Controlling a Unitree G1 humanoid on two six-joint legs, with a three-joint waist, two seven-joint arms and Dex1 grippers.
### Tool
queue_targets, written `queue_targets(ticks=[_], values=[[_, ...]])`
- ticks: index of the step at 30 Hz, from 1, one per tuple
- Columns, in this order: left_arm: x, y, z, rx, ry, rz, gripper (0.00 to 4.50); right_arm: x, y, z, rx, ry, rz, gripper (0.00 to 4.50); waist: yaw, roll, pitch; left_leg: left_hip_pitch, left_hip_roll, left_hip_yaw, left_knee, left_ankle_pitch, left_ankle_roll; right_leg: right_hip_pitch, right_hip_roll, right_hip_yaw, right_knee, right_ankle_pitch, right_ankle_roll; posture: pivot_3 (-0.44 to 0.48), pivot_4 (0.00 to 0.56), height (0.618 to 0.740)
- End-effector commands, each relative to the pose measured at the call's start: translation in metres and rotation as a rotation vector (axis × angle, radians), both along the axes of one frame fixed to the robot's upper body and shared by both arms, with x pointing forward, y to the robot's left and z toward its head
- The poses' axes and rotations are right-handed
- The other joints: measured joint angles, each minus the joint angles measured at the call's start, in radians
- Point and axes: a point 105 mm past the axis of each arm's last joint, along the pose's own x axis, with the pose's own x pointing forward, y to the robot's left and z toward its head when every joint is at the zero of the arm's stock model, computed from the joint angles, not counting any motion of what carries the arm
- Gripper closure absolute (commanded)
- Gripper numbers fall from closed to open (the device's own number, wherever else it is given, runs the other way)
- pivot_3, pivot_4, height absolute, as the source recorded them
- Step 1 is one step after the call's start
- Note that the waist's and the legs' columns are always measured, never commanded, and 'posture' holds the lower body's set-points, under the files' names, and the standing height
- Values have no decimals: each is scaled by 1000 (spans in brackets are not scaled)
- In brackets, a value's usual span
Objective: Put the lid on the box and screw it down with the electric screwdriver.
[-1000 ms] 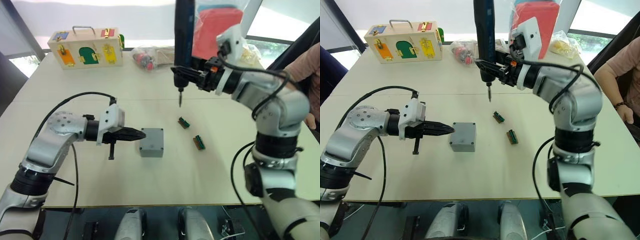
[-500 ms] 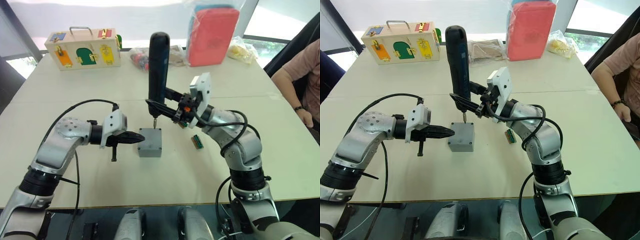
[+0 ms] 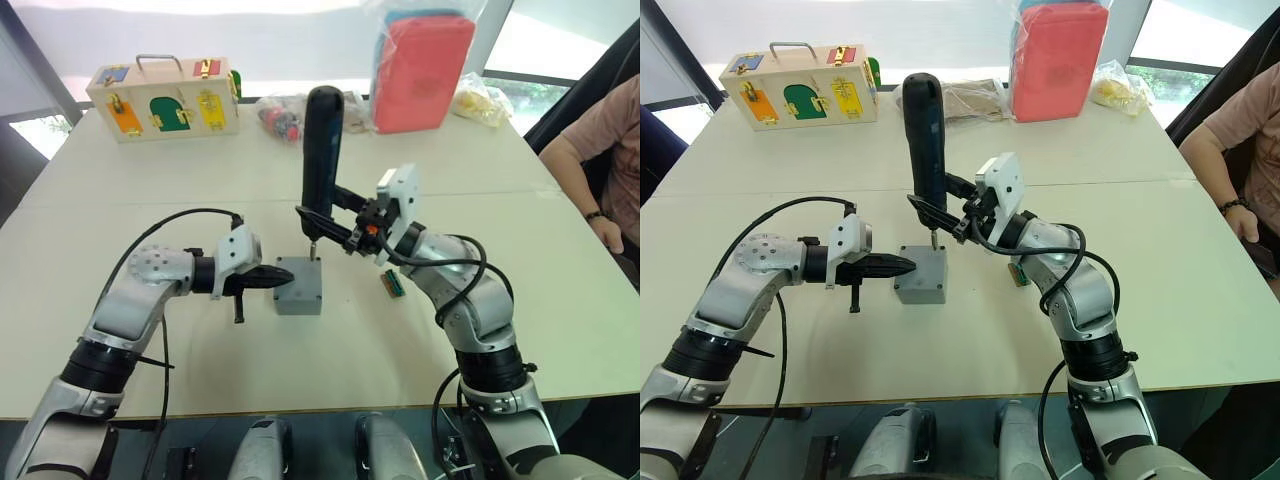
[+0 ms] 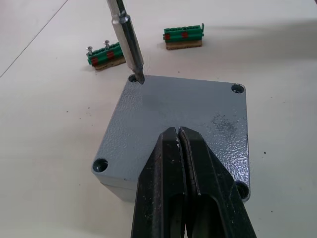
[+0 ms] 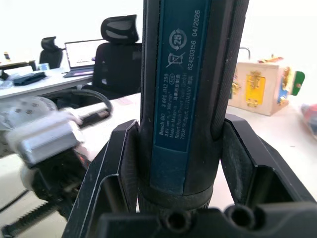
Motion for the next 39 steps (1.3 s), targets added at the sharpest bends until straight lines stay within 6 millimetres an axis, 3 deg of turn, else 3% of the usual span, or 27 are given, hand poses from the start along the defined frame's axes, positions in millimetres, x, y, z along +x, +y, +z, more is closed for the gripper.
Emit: queue_targets(ticks=[1, 14, 19, 24, 36, 39], values=[[-1, 1, -5, 13, 9, 9, 4500, -6, 1, 16, 18, -87, 10, 2645, 0, 0, 0, 0, 0, 0, 0, 0, 0, 0, 0, 0, 0, 0, 0, 0, 150, 730], [-2, -2, -5, 6, 8, 8, 4500, -2, -1, 6, -25, -89, -1, 2645, 0, 0, 0, 0, 0, 0, 0, 0, 0, 0, 0, 0, 0, 0, 0, 0, 150, 730], [-2, -2, -8, 8, 12, 15, 4500, -4, 1, -18, -96, -43, 17, 2645, 0, 0, 0, 2, 0, 0, 0, 0, 0, 2, 0, 0, 0, 0, 0, 0, 150, 730], [-3, -1, -14, 27, 17, 21, 4500, 0, 2, -46, -147, 75, -23, 2645, -1, -1, -2, 14, 0, 0, -2, -1, 1, 13, 0, 0, -2, -1, 0, 0, 150, 730], [-5, 2, -28, 41, 59, 36, 4500, 0, 6, -77, -230, 199, -62, 2645, -1, -1, -30, 21, 1, -4, -3, -3, 5, 21, 1, 0, -7, -3, -1, 0, 150, 730], [-5, 2, -31, 45, 62, 35, 4500, 1, 4, -83, -249, 215, -76, 2645, 0, -1, -33, 35, 2, -4, -9, -5, 8, 35, 2, 0, -14, -3, -2, 0, 150, 730]])
